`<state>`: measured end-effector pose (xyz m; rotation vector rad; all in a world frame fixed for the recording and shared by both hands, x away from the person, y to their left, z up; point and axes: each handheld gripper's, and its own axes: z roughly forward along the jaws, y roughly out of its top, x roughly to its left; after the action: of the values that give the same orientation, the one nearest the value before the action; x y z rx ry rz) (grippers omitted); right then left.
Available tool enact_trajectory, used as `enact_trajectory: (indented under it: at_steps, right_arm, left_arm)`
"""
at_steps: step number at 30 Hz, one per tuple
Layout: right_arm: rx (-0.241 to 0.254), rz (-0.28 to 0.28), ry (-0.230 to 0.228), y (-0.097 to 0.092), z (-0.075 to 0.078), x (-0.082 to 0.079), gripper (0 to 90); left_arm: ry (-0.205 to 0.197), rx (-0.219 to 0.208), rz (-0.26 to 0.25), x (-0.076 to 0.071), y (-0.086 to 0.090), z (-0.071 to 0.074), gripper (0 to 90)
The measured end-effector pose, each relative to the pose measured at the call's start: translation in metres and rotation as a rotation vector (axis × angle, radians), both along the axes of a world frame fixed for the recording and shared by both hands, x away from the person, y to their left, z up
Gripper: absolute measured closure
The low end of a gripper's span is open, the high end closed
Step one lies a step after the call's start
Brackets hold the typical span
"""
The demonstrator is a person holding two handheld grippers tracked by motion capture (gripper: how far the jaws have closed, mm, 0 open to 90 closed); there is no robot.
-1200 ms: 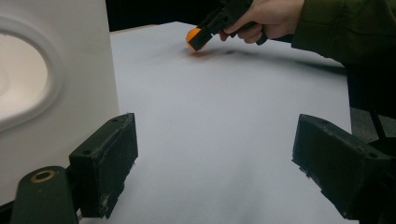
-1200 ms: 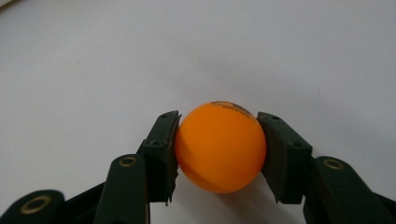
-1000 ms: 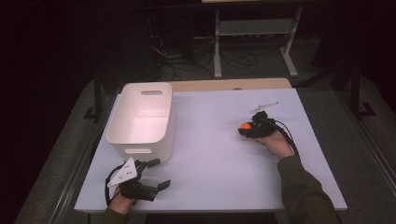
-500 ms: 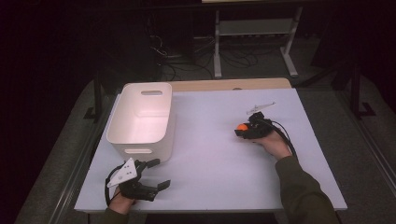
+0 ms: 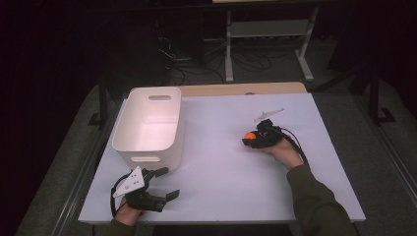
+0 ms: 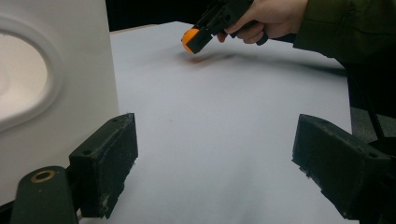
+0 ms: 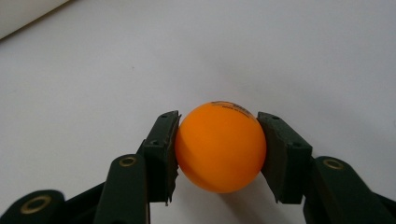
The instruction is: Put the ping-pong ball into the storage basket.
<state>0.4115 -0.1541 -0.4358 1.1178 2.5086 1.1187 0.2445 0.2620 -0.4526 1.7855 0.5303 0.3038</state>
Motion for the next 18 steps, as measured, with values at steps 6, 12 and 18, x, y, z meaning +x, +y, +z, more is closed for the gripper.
enact_trajectory:
  at_steps: [6,12,18]
  right_arm:
    - [-0.001,0.024,-0.001,0.007,0.001,-0.002,49.9]
    - [-0.004,0.043,0.002,0.014,0.001,-0.004,49.9]
    - [-0.009,0.066,0.005,0.022,0.002,-0.007,49.9]
  left_arm:
    - [0.0,0.001,0.0,0.0,0.0,0.0,14.0]
    - [-0.001,0.001,0.0,0.0,0.0,0.0,14.0]
    - [0.001,0.0,0.001,0.0,0.0,0.0,14.0]
